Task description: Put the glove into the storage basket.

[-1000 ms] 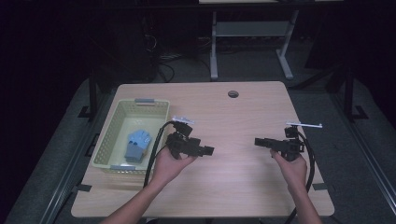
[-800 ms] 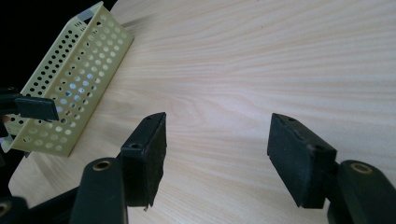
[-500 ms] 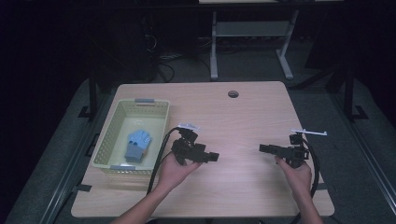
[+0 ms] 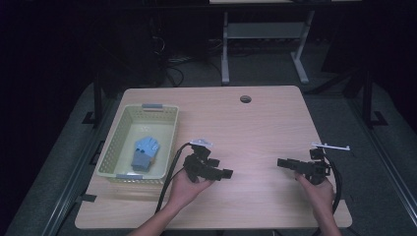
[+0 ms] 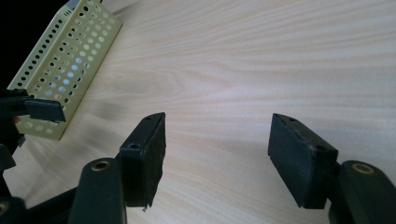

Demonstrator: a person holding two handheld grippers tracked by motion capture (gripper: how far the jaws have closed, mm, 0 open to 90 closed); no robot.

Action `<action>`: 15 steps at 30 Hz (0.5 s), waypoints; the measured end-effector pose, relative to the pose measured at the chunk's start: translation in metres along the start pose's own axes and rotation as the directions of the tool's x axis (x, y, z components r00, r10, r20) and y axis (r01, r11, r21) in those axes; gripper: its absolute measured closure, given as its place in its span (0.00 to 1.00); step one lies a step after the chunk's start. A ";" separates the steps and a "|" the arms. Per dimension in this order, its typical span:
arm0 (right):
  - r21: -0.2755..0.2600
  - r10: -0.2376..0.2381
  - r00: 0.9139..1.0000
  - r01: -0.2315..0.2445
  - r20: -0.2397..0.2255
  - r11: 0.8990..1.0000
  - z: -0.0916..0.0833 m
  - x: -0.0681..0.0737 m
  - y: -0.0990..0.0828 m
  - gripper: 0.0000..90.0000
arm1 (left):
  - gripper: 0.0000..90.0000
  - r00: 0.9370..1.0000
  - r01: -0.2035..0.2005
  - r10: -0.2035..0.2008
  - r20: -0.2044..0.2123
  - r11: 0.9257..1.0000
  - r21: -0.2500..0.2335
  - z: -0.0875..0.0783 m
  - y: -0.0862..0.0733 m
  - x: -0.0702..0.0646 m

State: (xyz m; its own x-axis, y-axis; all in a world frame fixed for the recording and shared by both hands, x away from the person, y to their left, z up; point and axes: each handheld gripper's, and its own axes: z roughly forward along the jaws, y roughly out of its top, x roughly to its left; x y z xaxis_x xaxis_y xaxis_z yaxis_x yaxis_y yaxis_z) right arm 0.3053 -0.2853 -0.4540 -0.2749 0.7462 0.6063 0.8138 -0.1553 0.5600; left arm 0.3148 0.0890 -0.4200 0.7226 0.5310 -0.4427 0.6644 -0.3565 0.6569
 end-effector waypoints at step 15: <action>-0.016 -0.021 0.999 0.020 -0.044 1.000 -0.011 0.007 -0.027 0.37 | 0.27 0.999 -0.034 0.035 0.013 0.999 -0.037 -0.004 -0.040 -0.006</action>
